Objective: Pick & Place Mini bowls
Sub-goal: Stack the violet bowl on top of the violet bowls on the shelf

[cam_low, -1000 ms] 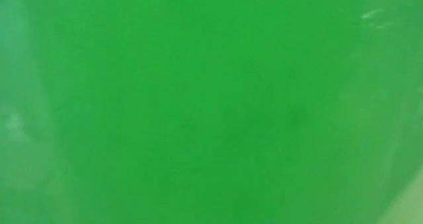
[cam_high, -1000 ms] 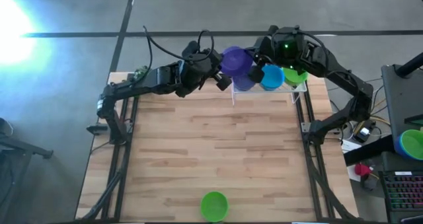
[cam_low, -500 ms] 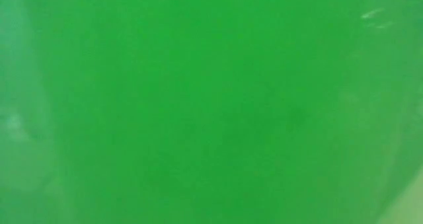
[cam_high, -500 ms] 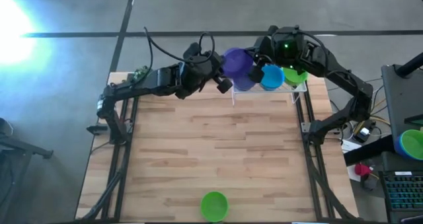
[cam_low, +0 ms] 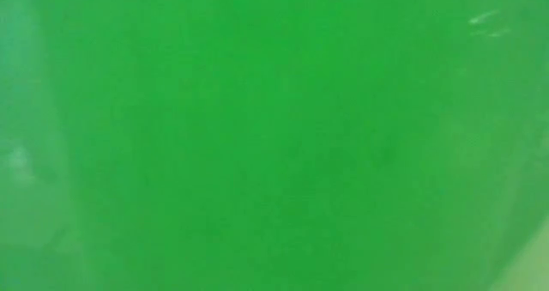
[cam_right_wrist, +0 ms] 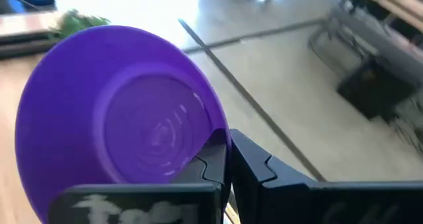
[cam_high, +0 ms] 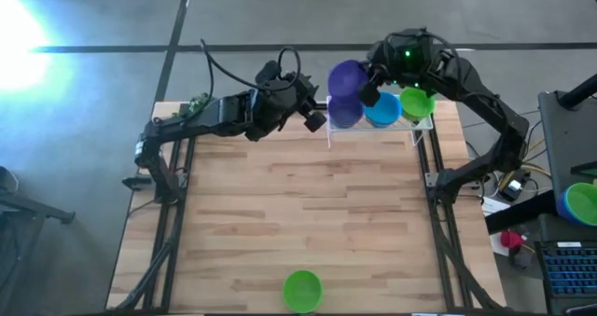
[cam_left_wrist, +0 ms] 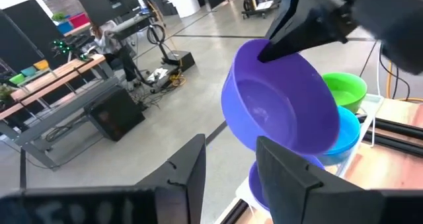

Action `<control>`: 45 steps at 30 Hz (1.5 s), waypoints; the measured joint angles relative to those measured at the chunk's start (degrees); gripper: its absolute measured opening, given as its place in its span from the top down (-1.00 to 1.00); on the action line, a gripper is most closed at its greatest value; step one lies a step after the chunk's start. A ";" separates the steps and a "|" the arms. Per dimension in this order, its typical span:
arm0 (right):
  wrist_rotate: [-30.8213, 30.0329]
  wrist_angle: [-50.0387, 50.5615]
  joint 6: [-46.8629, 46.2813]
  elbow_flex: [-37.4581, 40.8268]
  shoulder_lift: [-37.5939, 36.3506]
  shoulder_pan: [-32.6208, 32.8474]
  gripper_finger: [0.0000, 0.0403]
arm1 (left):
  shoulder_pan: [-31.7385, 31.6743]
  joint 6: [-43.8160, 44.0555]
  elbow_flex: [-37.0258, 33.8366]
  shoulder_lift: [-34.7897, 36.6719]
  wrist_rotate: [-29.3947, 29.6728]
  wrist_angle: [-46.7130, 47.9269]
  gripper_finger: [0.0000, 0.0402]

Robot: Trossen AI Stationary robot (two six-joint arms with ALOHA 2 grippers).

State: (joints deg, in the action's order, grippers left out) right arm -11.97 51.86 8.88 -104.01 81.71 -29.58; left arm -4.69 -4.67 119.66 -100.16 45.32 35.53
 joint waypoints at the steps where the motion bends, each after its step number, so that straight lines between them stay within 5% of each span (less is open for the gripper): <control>1: 0.08 0.79 -0.33 0.00 0.00 -0.96 0.96 | 0.07 0.03 0.00 0.00 0.00 0.04 0.36; 10: 11.94 8.27 -4.22 0.20 3.79 -9.61 0.96 | 0.55 0.26 0.00 0.00 -0.44 1.14 0.36; 34: 15.02 15.49 -4.01 0.26 15.18 -12.42 0.95 | 0.68 0.37 0.00 0.00 -0.68 1.11 0.36; 45: 14.99 16.74 -3.95 0.22 15.19 -12.42 0.53 | 0.68 0.37 0.00 -0.02 -0.68 1.11 0.36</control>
State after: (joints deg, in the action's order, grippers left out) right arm 3.03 68.60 4.93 -103.79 96.90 -42.00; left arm -4.01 -4.29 119.66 -100.18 44.64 36.64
